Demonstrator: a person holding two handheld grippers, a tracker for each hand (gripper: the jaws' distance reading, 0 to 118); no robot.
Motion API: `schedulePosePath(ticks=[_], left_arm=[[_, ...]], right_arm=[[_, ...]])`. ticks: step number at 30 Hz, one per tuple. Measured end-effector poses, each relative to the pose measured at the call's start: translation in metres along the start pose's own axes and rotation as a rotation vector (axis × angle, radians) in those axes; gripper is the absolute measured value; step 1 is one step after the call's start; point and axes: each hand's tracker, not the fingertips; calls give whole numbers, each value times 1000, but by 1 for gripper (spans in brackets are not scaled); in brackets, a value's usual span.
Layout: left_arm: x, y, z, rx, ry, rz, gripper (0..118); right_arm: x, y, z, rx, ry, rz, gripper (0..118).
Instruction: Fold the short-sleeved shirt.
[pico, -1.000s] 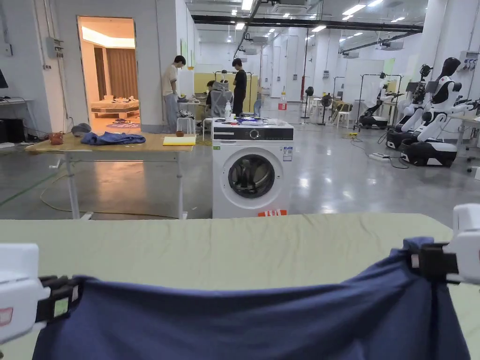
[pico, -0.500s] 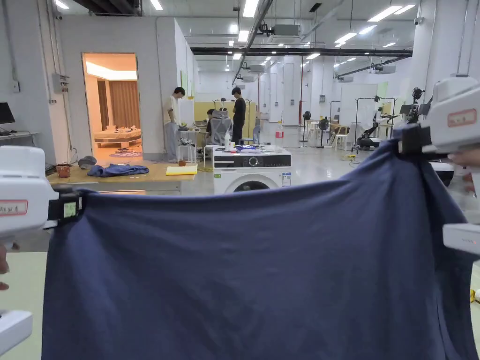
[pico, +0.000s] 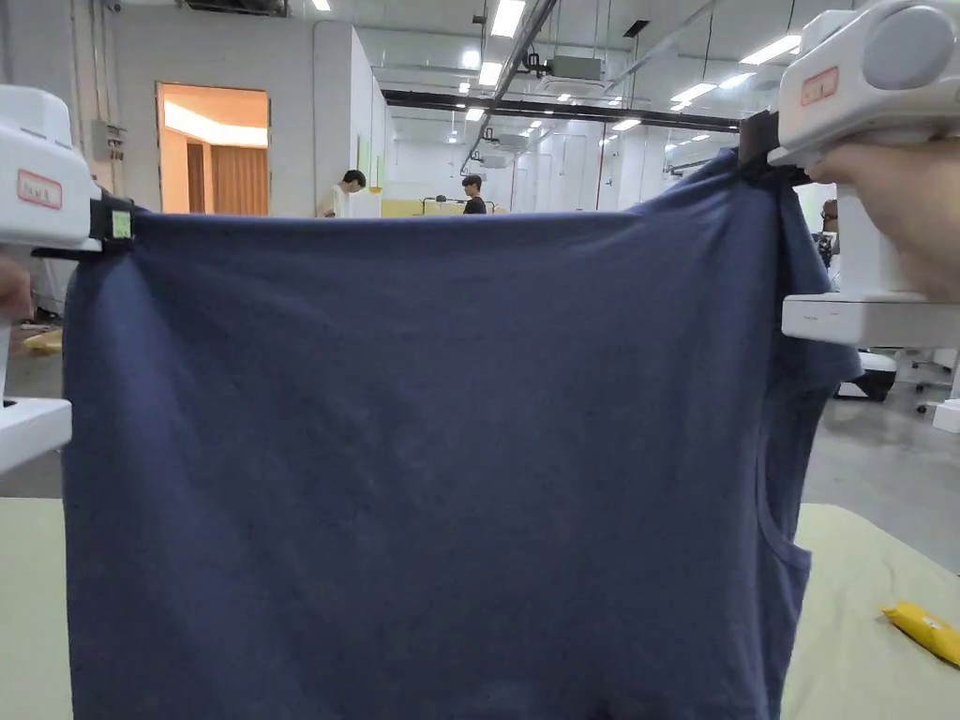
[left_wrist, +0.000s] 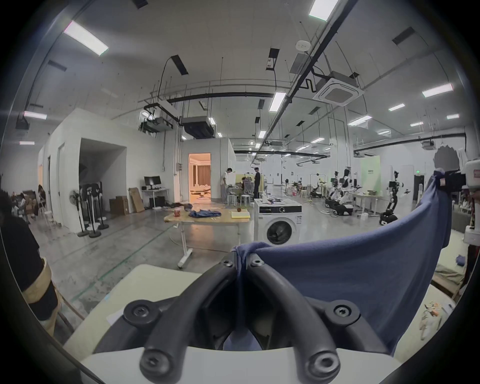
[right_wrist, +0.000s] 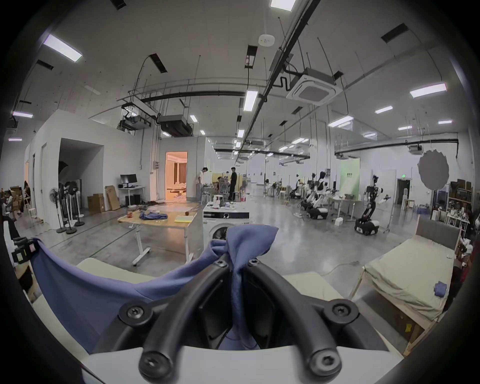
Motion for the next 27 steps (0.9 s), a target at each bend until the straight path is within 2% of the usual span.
schedulePosePath(ticks=[4,7,11,14,15,17,18,20,22,25,27], left_arm=[[3,-12,-36,1,16,7,0],[7,-55,-60,-63,34,-22,0],[14,-146,-76,-215,18,-29,0],[17,-235,-66,-364,-25,51,0],[20,-265,-51,-405,-35,73,0],[21,-316,-27,-494,-50,72,0],[22,-339,-10,-516,-57,67,0],[20,-370,32,-553,-92,102,0],[13,-395,76,-613,-147,153,0],[-3,-422,141,-636,-183,77,0],[-11,-429,185,-660,-200,45,0]], right_arm=[[-10,-20,-34,0,-25,20,2],[-16,-68,-49,-43,-24,6,2],[-19,-182,-64,-153,-24,-74,2],[-19,-290,-58,-309,19,-113,2],[-17,-324,-50,-352,25,-140,2],[-19,-384,-25,-456,37,-94,2],[-16,-411,-7,-493,74,-85,2],[-9,-451,35,-555,85,-80,2],[8,-480,81,-592,127,-69,2],[35,-505,162,-652,186,-49,2],[58,-514,210,-666,166,-60,2]])
